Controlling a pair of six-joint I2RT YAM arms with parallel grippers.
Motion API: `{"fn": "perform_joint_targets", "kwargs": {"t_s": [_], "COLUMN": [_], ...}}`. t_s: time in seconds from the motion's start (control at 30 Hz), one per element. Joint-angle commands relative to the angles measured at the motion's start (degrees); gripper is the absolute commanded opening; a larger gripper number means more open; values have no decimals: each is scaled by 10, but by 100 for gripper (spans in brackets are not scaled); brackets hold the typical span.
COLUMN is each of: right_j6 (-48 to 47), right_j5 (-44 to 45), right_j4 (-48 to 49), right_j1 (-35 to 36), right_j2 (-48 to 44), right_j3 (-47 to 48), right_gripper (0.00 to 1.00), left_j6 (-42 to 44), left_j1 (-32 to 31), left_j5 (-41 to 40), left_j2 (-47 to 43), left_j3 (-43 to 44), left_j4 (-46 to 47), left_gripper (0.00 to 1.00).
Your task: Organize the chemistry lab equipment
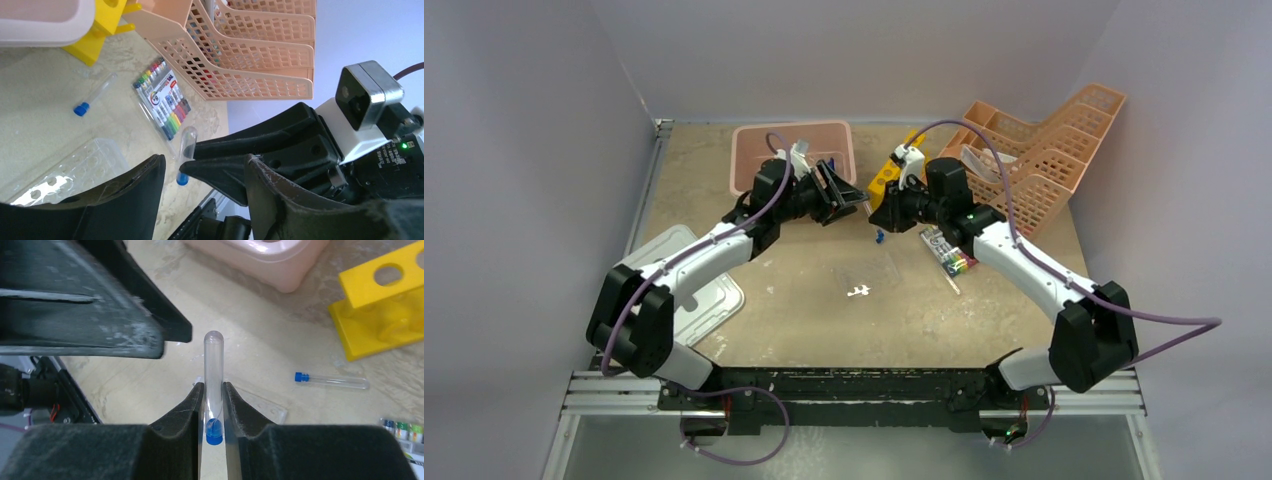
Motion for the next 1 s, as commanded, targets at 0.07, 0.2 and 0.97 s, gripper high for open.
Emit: {"fn": "perform_joint_targets", "kwargs": {"t_s": [0.07, 0.2, 0.97], "right_j6": [-38, -36, 7], "right_j5": [-92, -132, -140], "right_j4": [27, 27, 30], "right_j1": [1, 1, 0], "right_j2": [8, 15, 14], "right_j3": [26, 30, 36], "right_gripper": [21, 21, 20], "left_j6": [-17, -16, 78], "left_j1": [0, 0, 0], "left_j5": [30, 33, 60], "left_j2": [10, 16, 14], "left_j3": [9, 10, 20], "left_j4": [36, 36, -41], "left_gripper": [48, 41, 30]}}
